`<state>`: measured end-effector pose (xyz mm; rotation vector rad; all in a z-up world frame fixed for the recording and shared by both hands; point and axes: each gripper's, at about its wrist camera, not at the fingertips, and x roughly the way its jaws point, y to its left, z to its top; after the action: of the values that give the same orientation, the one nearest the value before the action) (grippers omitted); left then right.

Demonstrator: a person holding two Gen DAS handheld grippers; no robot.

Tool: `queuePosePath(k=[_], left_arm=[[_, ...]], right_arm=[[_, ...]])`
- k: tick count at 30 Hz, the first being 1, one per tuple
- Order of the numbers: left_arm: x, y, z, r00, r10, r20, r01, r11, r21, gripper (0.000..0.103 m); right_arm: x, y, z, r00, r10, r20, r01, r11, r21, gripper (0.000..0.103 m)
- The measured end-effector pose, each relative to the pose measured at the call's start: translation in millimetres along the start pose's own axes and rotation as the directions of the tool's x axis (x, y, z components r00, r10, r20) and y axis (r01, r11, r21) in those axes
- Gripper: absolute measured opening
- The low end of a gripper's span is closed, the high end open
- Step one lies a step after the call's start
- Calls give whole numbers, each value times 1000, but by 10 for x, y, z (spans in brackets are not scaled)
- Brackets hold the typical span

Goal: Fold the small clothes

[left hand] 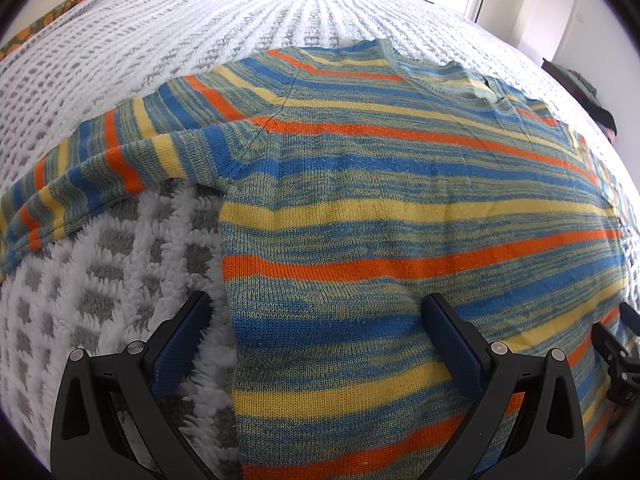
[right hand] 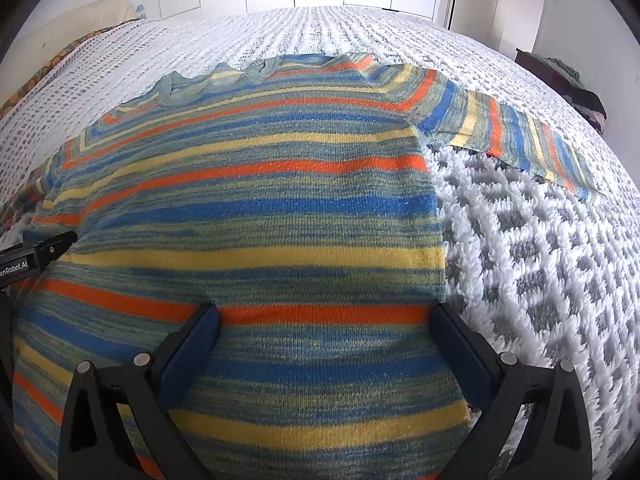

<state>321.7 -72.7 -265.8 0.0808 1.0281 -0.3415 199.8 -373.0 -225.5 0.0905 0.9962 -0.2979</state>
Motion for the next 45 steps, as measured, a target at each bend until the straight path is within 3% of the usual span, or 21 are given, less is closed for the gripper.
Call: queuePosePath(k=[45], left_arm=[[6, -5, 3, 1000, 0, 0, 0, 1000, 0, 102]], right_arm=[[1, 2, 30, 1000, 4, 10, -4, 1000, 5, 103]])
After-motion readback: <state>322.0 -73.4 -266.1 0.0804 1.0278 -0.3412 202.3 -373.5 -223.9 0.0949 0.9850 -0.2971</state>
